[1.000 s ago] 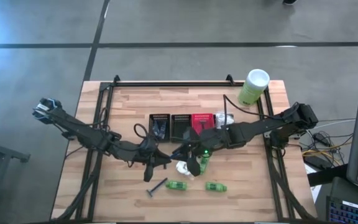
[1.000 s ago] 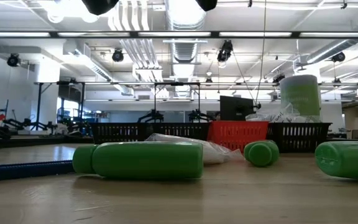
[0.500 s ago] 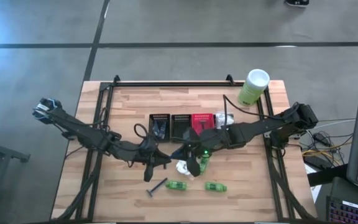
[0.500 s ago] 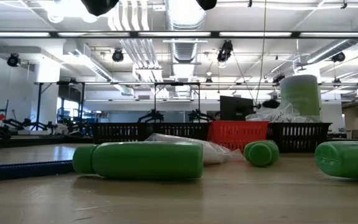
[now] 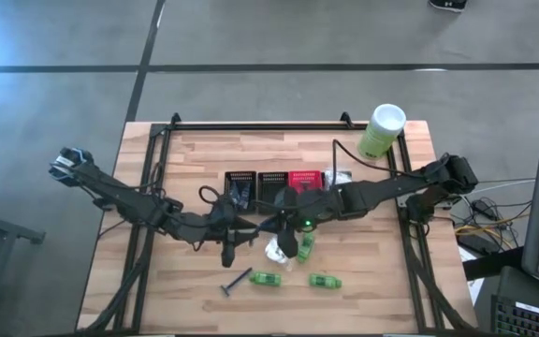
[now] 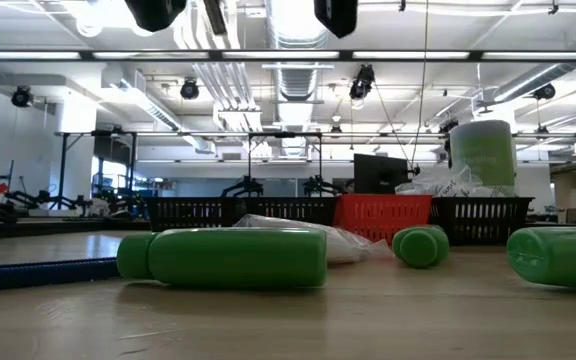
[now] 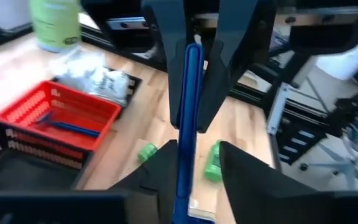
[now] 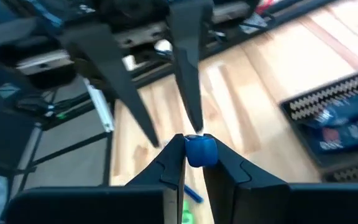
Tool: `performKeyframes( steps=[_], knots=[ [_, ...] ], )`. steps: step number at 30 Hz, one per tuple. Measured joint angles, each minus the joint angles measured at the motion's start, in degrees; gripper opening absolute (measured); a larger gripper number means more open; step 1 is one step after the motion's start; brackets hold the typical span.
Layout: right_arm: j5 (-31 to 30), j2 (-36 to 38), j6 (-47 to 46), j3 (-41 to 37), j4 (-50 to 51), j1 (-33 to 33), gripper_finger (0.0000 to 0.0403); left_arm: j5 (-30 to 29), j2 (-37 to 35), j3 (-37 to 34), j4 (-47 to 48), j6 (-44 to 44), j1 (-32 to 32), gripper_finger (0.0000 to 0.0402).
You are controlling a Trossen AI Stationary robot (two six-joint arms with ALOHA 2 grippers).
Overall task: Pick & Place Travel size toiletries
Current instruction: Put the blue razor into the orange basket
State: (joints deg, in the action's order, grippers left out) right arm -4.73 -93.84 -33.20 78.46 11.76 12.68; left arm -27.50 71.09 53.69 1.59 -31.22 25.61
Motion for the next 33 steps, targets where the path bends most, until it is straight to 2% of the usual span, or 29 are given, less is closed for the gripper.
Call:
performKeyframes(
  steps=[5, 10, 13, 19, 24, 28, 33],
  knots=[
    [-1.8, 0.0, -4.0, 0.0, 4.0, -1.6, 0.0035, -2.6, 0.0, 0.0, 5.2, -2.5, 0.0, 0.0164],
    [-3.4, 0.0, -10.8, 0.0, 12.4, -4.6, 0.0037, -4.5, 0.0, 0.0, 13.3, -7.5, 0.2, 0.0188],
    [-3.2, 0.0, -13.3, 0.0, 17.3, -7.3, 0.0037, -4.7, -0.2, 0.0, 17.5, -10.4, 0.5, 0.0192],
    [-3.0, 0.0, -12.3, 0.0, 22.0, -12.8, 0.0038, -5.0, -0.2, 0.0, 22.5, -12.3, 0.7, 0.0193],
    [-2.9, 0.0, -11.8, 0.0, 33.6, -17.9, 0.0038, -5.7, -0.2, -0.1, 25.0, -12.4, 0.7, 0.0193],
    [-6.8, 0.2, -8.6, 0.0, 36.0, -19.9, 0.0038, -7.9, -0.2, -0.2, 26.8, -12.3, 0.7, 0.0192],
    [-14.5, 0.3, -9.1, -0.2, 36.7, -19.9, 0.0038, -11.1, -0.2, -0.2, 28.3, -12.1, 0.7, 0.0192]
  ],
)
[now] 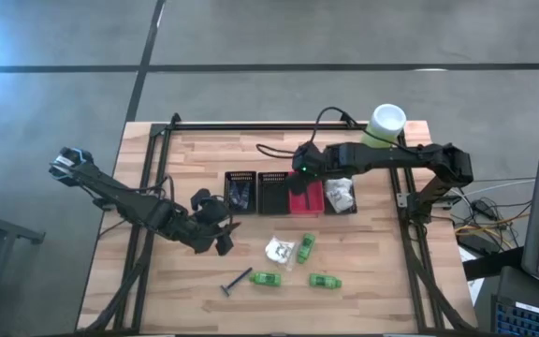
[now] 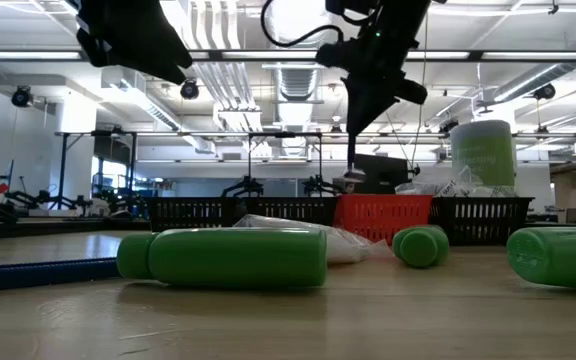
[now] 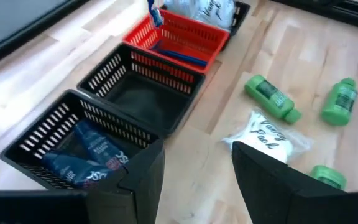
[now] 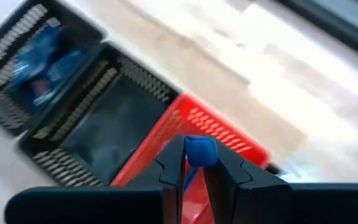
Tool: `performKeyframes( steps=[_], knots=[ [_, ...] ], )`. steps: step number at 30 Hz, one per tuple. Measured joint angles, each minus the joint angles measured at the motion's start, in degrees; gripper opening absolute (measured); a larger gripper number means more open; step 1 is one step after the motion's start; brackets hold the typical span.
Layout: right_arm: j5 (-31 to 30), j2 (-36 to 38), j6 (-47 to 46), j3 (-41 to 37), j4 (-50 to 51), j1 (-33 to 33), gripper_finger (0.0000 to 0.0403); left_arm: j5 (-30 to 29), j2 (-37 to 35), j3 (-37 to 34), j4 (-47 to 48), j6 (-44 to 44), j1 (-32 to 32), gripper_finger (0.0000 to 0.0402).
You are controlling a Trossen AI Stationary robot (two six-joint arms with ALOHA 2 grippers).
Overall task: Pick & Place Travel size toiletries
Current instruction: Put the blue razor into the orange basket
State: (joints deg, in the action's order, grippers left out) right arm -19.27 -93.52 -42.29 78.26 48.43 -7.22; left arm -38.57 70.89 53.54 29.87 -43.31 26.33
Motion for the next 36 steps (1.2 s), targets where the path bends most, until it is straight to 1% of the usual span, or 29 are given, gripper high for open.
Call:
performKeyframes(
  steps=[5, 9, 13, 19, 31, 33, 36],
  knots=[
    [-6.7, -0.2, -5.6, -2.8, 0.2, 2.1, 0.0038, -0.8, 0.0, -0.1, 0.0, 1.3, 0.0, 0.0193],
    [-9.4, -0.2, -12.8, -6.1, -0.4, 3.1, 0.0038, -2.1, 0.0, -0.3, 0.5, 1.3, -0.1, 0.0193],
    [-13.2, -0.2, -18.9, -9.5, -4.3, 3.9, 0.0038, -2.1, 0.0, -0.3, 1.0, 1.4, -0.5, 0.0193],
    [-16.7, -0.2, -22.5, -13.2, -11.8, 4.1, 0.0038, -2.1, 0.0, -0.3, 1.1, 3.2, -0.7, 0.0193],
    [-17.0, -0.3, -30.8, -19.6, -14.4, 5.3, 0.0040, -2.1, 0.0, -0.3, 1.2, 3.4, -0.7, 0.0193],
    [-17.0, -0.3, -31.4, -19.9, -14.7, 5.6, 0.0047, -2.1, 0.0, -0.3, 1.4, 3.7, -0.7, 0.0193],
    [-17.0, -0.3, -31.7, -20.2, -14.8, 6.2, 0.0068, -2.0, 0.0, -0.3, 1.5, 4.4, -0.7, 0.0193]
  ],
)
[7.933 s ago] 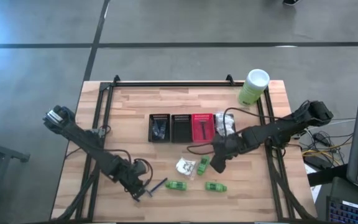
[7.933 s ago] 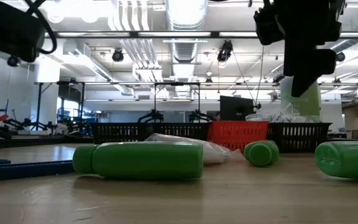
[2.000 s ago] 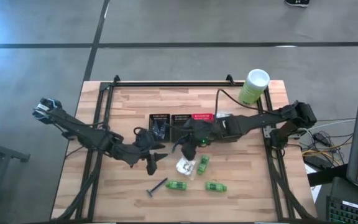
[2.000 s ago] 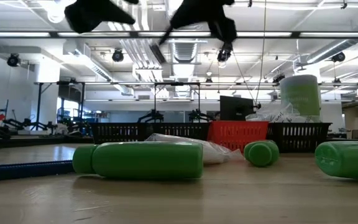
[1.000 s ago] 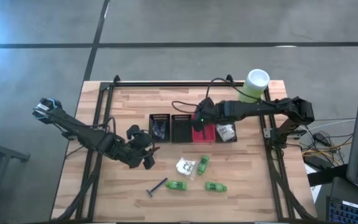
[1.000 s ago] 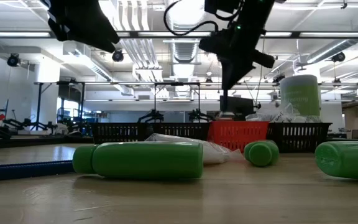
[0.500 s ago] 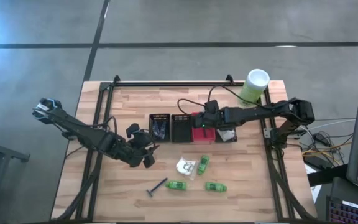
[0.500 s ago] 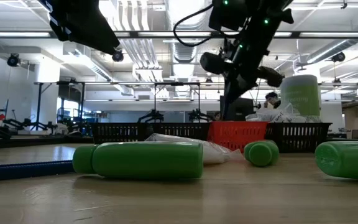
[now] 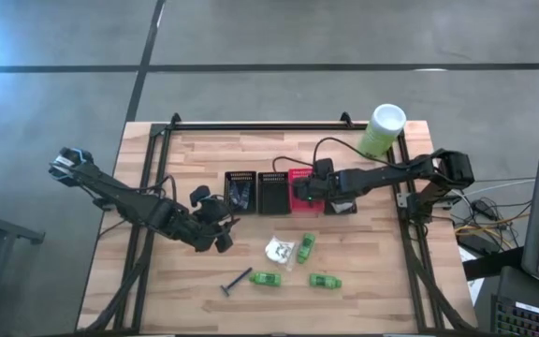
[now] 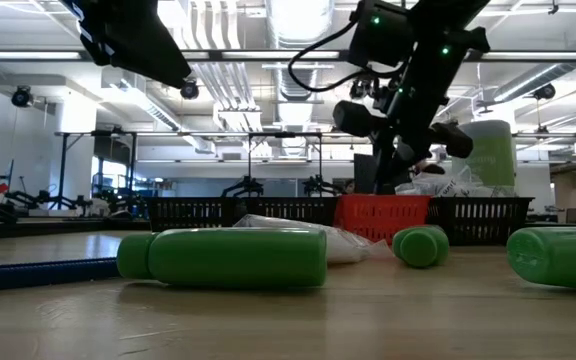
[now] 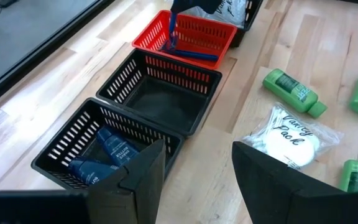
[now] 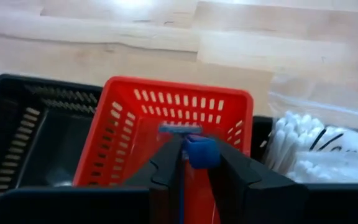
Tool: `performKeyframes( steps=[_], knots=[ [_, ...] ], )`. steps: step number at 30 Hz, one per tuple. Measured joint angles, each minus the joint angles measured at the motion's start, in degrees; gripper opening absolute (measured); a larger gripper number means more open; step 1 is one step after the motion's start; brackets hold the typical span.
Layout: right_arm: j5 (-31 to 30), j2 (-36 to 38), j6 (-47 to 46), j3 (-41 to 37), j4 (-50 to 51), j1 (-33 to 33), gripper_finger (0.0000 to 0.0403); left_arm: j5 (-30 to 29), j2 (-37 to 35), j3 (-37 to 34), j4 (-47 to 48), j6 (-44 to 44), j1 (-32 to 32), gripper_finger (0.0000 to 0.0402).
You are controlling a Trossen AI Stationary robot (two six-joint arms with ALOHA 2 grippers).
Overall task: Pick & Place Travel size toiletries
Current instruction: Put the blue razor into the orange basket
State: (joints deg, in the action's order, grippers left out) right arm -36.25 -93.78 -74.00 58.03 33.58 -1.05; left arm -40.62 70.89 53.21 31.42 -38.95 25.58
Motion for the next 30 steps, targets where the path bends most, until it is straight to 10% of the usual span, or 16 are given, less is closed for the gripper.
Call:
performKeyframes(
  steps=[30],
  knots=[
    [9.4, 0.0, 5.6, 0.3, 0.2, 8.7, 0.0286, 4.7, 0.0, 0.0, 0.1, -0.7, 0.0, 0.0193]
  ],
)
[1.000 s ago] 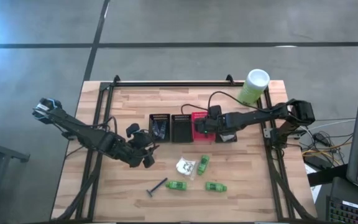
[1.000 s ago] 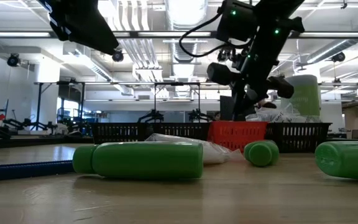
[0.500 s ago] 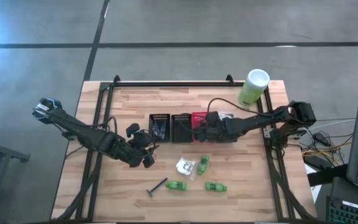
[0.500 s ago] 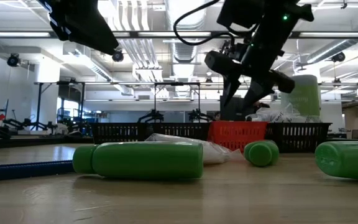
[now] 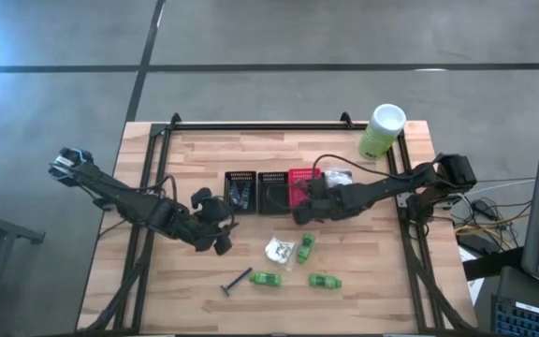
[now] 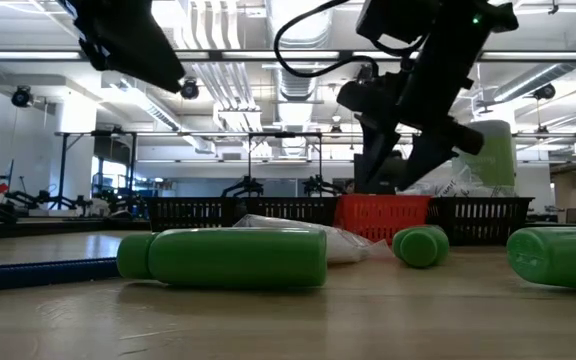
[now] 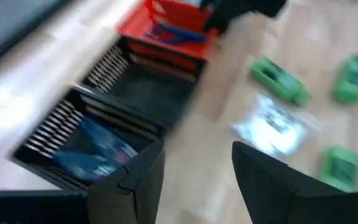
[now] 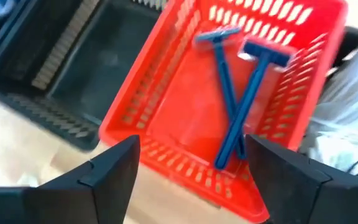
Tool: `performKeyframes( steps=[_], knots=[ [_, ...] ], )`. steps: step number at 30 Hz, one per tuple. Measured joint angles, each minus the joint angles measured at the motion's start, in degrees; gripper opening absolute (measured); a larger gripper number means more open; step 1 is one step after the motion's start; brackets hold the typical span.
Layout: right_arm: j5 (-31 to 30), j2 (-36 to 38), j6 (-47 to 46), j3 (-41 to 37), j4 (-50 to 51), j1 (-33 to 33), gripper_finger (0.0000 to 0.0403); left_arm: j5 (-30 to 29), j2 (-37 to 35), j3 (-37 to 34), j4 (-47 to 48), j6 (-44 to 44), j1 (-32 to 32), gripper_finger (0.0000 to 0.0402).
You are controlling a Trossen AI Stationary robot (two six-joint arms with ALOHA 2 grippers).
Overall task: Pick & Place Travel size toiletries
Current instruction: Put the blue razor into the orange basket
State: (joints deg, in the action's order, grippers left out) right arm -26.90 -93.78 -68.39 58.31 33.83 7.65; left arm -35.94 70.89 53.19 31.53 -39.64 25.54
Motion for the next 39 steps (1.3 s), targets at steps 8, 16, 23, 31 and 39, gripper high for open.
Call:
performKeyframes(
  steps=[8, 16, 23, 31, 39],
  knots=[
    [7.7, 0.0, 4.1, 0.2, 0.3, 1.3, 0.0300, 15.6, 4.5, -0.5, 1.1, -1.4, 0.2, 0.0193],
    [7.9, 0.3, 5.2, 0.2, 2.4, 6.6, 0.0297, 26.1, 13.9, -0.7, -2.3, -6.5, 3.1, 0.0193],
    [7.6, 0.4, 3.7, 0.2, 6.9, 10.7, 0.0277, 27.4, 21.5, 1.2, -8.9, -11.5, 9.5, 0.0193],
    [4.8, 0.4, 6.4, 0.5, 6.5, 12.0, 0.0270, 26.9, 28.0, 4.8, -8.9, -17.2, 11.4, 0.0193],
    [0.9, 0.5, 10.2, 3.8, 6.3, 10.5, 0.0292, 26.1, 29.3, 5.7, -8.8, -17.9, 11.4, 0.0193]
  ],
)
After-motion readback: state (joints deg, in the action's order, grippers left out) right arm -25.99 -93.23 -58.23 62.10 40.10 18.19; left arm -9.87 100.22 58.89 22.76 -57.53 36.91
